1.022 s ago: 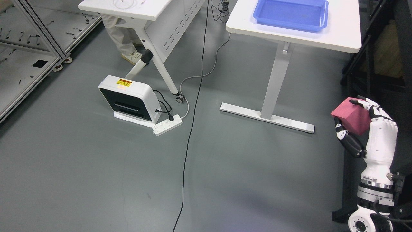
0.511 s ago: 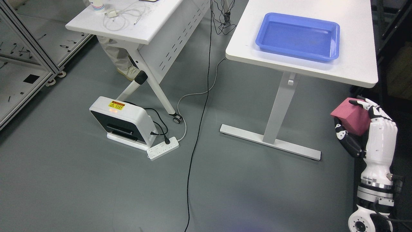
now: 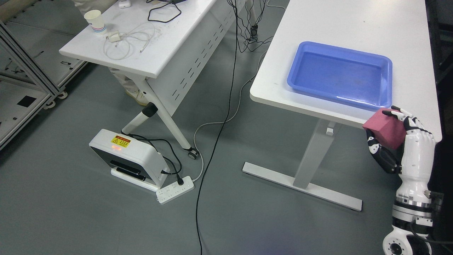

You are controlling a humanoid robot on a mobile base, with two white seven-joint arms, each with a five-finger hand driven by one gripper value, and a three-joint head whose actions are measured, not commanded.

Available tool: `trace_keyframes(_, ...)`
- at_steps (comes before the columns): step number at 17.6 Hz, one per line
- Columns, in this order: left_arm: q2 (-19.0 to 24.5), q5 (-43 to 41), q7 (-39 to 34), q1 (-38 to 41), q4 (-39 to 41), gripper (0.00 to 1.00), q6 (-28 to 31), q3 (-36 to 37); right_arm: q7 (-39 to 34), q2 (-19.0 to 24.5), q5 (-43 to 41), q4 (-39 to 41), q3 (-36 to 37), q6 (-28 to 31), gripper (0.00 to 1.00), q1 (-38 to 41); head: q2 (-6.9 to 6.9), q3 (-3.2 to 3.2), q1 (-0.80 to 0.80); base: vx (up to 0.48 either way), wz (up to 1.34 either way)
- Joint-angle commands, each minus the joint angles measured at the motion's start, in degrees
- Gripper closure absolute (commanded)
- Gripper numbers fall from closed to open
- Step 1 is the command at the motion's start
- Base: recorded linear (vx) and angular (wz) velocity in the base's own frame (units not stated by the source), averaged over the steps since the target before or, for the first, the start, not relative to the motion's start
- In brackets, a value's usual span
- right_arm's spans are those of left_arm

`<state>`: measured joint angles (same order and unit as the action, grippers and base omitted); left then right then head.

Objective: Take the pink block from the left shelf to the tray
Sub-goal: 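Carry the held pink block while turning toward the blue tray on the table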

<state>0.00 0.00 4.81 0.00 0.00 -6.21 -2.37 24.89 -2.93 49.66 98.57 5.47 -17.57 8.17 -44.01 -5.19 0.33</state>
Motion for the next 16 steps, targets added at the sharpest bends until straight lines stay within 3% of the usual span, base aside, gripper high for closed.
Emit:
trace_keyframes(1, 1.0, -0.1, 0.0, -1.3, 1.0, 0.0, 0.0, 0.0, 0.0, 0.0, 0.0, 0.0, 0.0, 0.0, 0.98, 0.0, 0.0, 0.0, 0.0, 0.27, 0.11)
trace_keyframes(16, 1.0, -0.1, 0.0, -1.3, 1.0, 0.0, 0.0, 0.0, 0.0, -0.1, 0.0, -0.1, -0.1, 0.0, 0.97, 0.0, 0.0, 0.0, 0.0, 0.25, 0.01)
